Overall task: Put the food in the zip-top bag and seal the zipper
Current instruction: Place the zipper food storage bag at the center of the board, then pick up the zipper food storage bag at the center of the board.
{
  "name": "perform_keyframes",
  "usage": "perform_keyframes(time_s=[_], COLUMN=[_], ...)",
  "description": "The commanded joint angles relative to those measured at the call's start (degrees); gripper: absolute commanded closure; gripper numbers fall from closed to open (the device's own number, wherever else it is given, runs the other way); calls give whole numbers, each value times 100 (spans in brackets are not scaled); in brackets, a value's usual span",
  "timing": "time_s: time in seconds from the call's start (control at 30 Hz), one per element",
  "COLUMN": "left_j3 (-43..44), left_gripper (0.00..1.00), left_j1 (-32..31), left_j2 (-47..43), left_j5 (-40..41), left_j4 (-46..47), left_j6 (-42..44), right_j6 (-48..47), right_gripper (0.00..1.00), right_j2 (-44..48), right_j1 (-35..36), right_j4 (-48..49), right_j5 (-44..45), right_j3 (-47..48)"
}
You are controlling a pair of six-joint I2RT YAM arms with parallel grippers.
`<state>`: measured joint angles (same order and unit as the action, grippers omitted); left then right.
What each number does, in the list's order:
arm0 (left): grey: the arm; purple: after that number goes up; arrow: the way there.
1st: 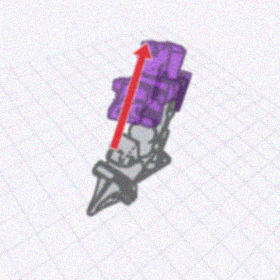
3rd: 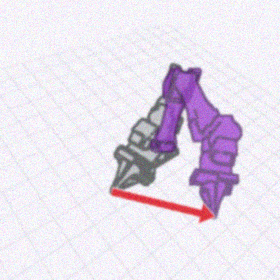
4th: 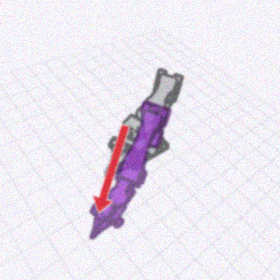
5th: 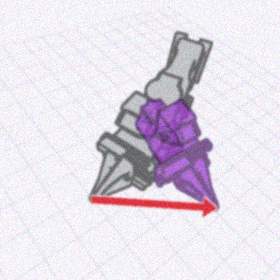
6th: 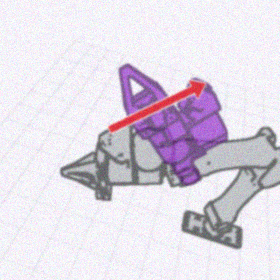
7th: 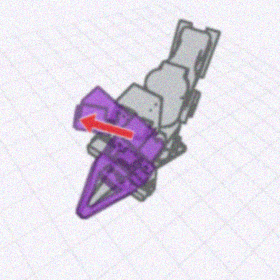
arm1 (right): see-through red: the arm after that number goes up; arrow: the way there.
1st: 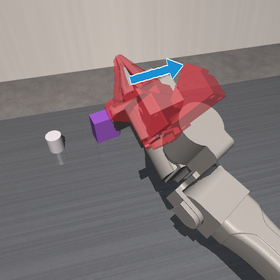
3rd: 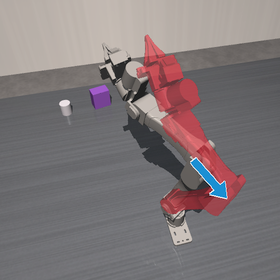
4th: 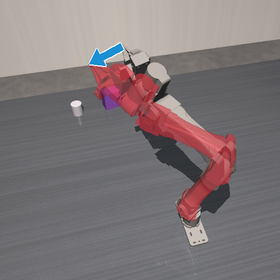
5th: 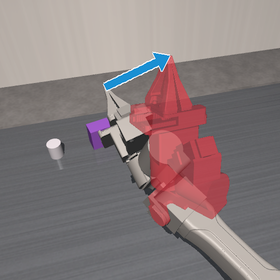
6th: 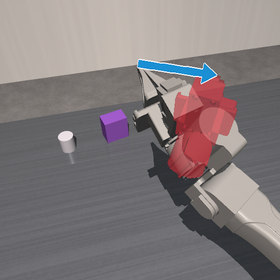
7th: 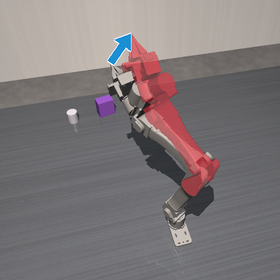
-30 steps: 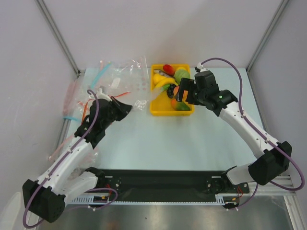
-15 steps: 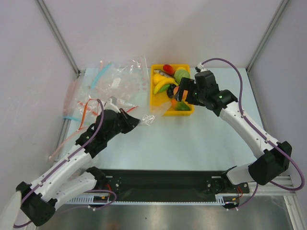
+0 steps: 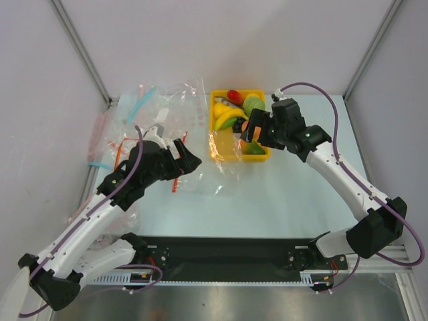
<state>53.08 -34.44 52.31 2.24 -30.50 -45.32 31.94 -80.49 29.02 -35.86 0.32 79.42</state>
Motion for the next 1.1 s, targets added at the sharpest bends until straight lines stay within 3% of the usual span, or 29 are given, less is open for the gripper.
perform_keyframes(time_s=[0.0, 0.13, 0.27, 0.5, 0.9, 1.07], left_j3=[659, 581, 125, -175, -88, 237], left_gripper=[0, 0, 0, 6, 35, 36], left_j1=[365, 1385, 2115, 2354, 2494, 2486], left_j2=[-161, 129, 340, 1025, 2914, 3434], left_j5=[181, -817, -1418, -1674, -2280, -2149], left_j4=[-754, -1230, -853, -150, 369, 177], left_j6=[533, 559, 621, 735, 1385, 1613], right_j6=[-83, -153, -92, -39, -320, -320], right_gripper=[0, 1, 1, 4, 8, 8], right_j2=[-63, -300, -581, -1117, -1479, -1514], right_j1=[42, 218, 464, 755, 834, 807], right_j4=[61, 44, -53, -158, -457, -492], right_j5=[-698, -1200, -1130, -1236, -1491, -1552], right_j3=[48, 91, 241, 575, 759, 751])
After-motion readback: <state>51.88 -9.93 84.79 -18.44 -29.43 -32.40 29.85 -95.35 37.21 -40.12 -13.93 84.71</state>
